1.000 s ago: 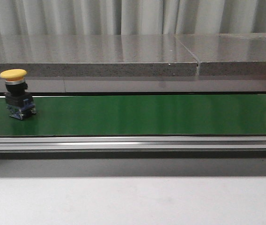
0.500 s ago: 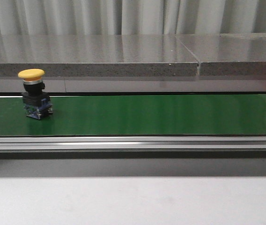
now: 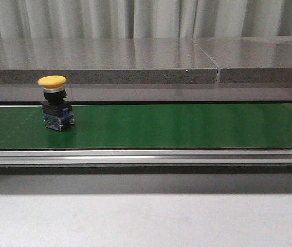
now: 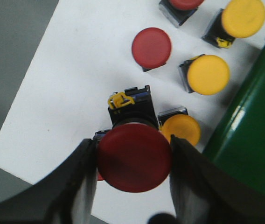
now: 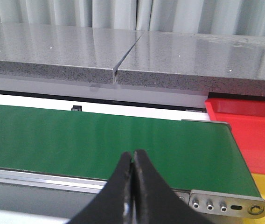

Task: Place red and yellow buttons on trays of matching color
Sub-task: 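Lower the red button onto the green belt and open the left gripper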

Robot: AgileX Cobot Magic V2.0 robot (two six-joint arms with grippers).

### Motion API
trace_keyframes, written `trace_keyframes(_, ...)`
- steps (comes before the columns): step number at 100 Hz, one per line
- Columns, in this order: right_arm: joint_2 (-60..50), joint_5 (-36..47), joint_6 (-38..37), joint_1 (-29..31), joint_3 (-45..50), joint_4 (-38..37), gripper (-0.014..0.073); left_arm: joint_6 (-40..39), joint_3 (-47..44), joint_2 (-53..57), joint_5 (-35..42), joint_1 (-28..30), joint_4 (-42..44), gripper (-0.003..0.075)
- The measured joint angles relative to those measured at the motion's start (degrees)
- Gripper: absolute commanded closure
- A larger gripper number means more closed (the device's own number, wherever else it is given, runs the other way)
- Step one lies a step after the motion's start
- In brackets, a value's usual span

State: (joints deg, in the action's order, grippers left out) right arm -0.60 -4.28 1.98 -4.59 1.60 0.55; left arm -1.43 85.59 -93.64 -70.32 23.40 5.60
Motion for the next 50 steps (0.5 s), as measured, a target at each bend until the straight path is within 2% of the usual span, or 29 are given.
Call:
trace_keyframes(34, 0.0, 0.0, 0.0, 0.0, 0.0, 0.0, 0.0659, 0.7, 0.0, -0.4, -0.1, -10.7, -1.9, 0.0620)
trace_keyframes(50, 0.0, 0.0, 0.0, 0.0, 0.0, 0.0, 0.0659, 1.1, 0.0, -3.1, -0.1, -13.5, -2.2, 0.0620)
